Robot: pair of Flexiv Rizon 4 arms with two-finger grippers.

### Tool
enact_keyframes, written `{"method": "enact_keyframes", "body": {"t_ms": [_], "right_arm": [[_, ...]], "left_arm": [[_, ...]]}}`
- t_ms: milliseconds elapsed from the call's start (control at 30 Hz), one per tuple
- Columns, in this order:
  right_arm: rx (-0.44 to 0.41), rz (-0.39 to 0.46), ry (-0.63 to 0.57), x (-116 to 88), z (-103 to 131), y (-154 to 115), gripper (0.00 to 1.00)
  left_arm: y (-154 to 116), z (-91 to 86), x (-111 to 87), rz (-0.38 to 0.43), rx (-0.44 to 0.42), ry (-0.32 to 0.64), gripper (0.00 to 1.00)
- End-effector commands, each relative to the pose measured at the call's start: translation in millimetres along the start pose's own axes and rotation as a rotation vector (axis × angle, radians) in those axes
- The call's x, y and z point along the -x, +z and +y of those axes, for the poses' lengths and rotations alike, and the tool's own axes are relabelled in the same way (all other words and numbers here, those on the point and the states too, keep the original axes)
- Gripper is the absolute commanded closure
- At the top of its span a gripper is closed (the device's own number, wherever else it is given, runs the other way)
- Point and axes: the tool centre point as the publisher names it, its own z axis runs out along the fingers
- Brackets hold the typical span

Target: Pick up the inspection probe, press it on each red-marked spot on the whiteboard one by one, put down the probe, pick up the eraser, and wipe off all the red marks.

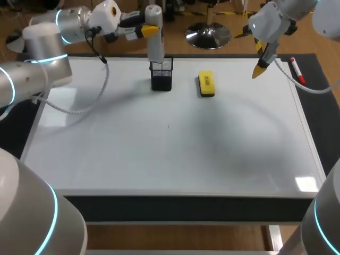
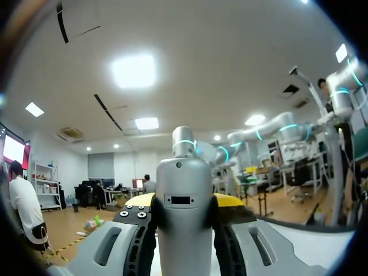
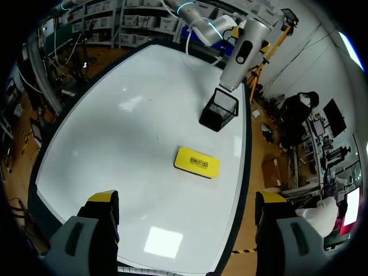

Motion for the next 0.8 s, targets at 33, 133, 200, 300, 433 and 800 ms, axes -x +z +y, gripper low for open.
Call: {"method": "enact_keyframes", "body": {"t_ms": [33,133,200,300,433,800], "right_arm": [[-0.004,0.004,-0.001,0,0,0,0.0],[-0.004,0.004,-0.001,0,0,0,0.0],[-0.004,0.004,-0.001,0,0,0,0.0],[-0.004,0.004,-0.001,0,0,0,0.0],[-0.004,0.004,-0.001,0,0,0,0.0],[-0.004,0.004,-0.001,0,0,0,0.0]], "left_arm": [[8,-1.2,-6.4,-0.495,0.008,0.001,1.0],[10,0.5,-5.9,-0.523,-0.006,-0.004,1.0],[11,2.2,-5.2,-0.54,-0.012,-0.008,1.0],[12,5.2,-4.5,-0.552,-0.017,-0.008,1.0],[10,7.8,-2.1,-0.559,-0.031,-0.016,1.0],[6,14.4,5.6,-0.509,-0.047,0.003,1.0]]}}
